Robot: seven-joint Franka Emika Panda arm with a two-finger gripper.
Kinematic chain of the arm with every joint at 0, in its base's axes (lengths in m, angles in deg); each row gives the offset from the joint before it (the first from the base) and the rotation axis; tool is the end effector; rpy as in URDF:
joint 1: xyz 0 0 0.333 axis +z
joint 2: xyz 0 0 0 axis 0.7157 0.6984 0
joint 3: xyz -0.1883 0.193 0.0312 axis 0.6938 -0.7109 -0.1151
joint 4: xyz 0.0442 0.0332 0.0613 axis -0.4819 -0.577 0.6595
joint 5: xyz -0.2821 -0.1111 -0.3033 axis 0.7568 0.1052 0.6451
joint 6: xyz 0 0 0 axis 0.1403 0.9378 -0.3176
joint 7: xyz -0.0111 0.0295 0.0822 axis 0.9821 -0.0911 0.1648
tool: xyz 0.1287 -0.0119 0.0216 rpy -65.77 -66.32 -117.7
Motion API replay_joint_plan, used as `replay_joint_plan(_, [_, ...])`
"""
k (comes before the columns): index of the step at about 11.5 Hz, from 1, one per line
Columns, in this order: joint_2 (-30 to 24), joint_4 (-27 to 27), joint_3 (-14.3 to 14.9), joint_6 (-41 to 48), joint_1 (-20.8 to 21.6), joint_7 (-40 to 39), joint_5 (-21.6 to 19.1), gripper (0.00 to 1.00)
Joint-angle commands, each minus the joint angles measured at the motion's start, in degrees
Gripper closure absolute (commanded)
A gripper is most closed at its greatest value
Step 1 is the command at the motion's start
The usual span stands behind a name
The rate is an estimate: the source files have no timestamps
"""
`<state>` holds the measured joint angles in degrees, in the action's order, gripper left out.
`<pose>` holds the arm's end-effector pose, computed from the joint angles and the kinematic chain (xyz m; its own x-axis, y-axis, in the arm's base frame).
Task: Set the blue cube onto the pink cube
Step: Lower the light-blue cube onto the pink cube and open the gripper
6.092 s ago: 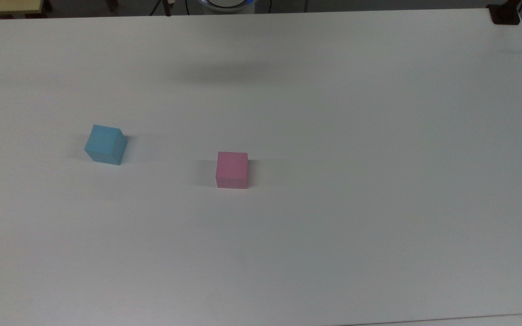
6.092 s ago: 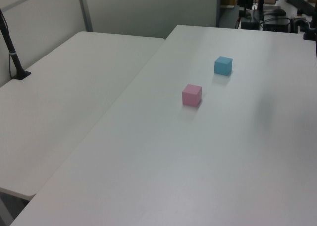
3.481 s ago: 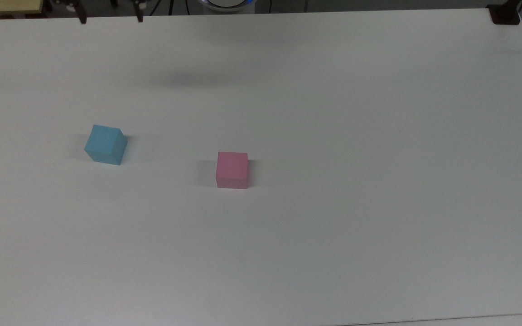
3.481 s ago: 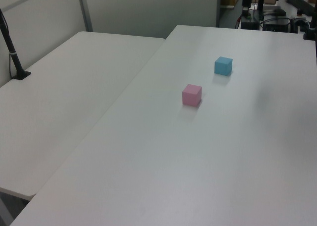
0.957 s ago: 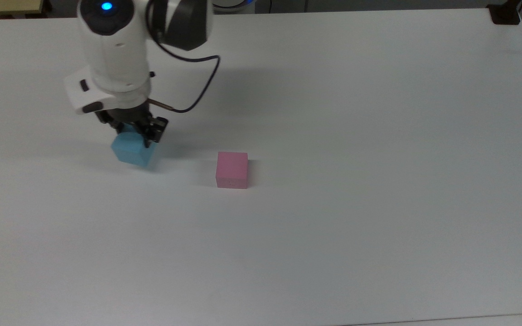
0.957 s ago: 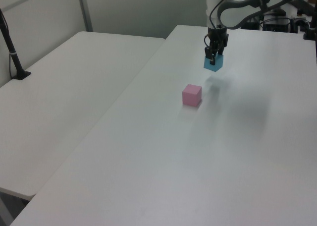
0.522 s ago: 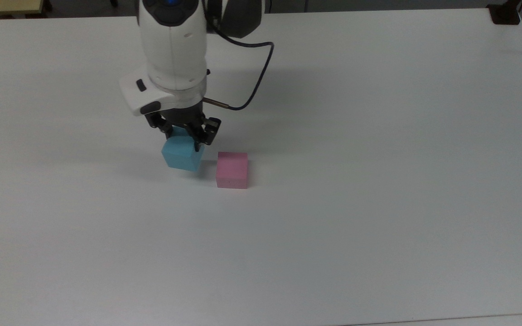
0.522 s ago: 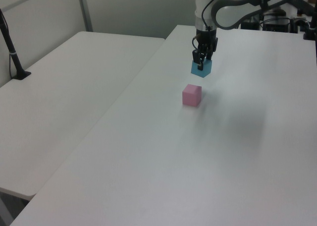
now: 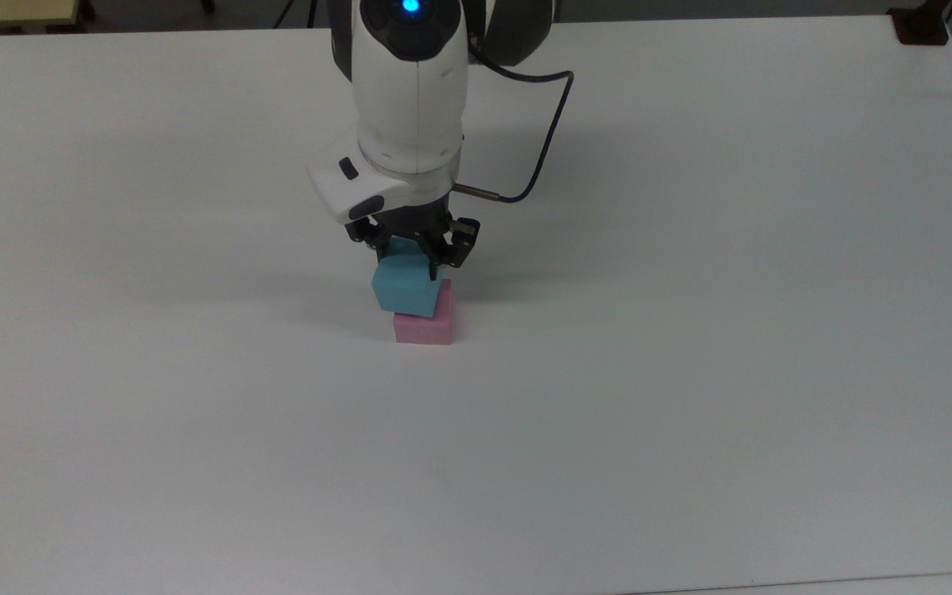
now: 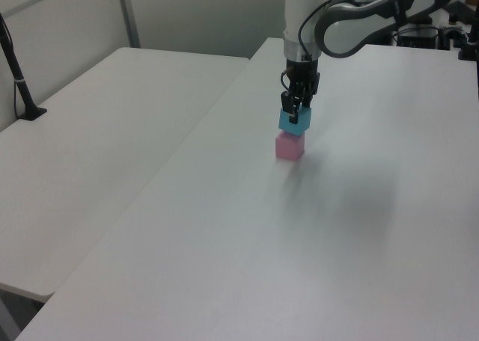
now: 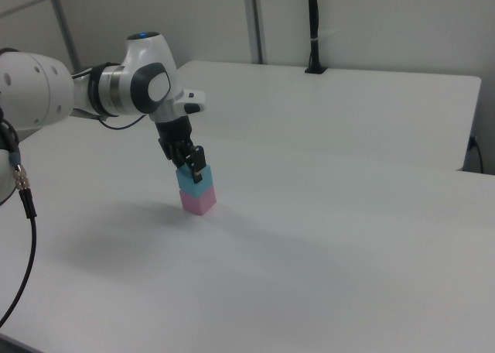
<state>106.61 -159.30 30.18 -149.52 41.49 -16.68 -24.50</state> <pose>0.6904 0.0624 0.3270 0.9716 -0.2244 0.0755 -0.2294 -0.9711 0.0657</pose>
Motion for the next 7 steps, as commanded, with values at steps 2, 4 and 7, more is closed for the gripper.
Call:
replay_joint_plan(2, [1.12,0.68,-0.72,1.09,0.7,3.52,2.32,0.0])
replay_joint_plan(4, [1.12,0.77,-0.72,1.09,0.7,3.61,2.14,0.0])
replay_joint_plan(7, [-1.93,0.94,-0.8,2.4,-0.44,3.7,1.0,0.0])
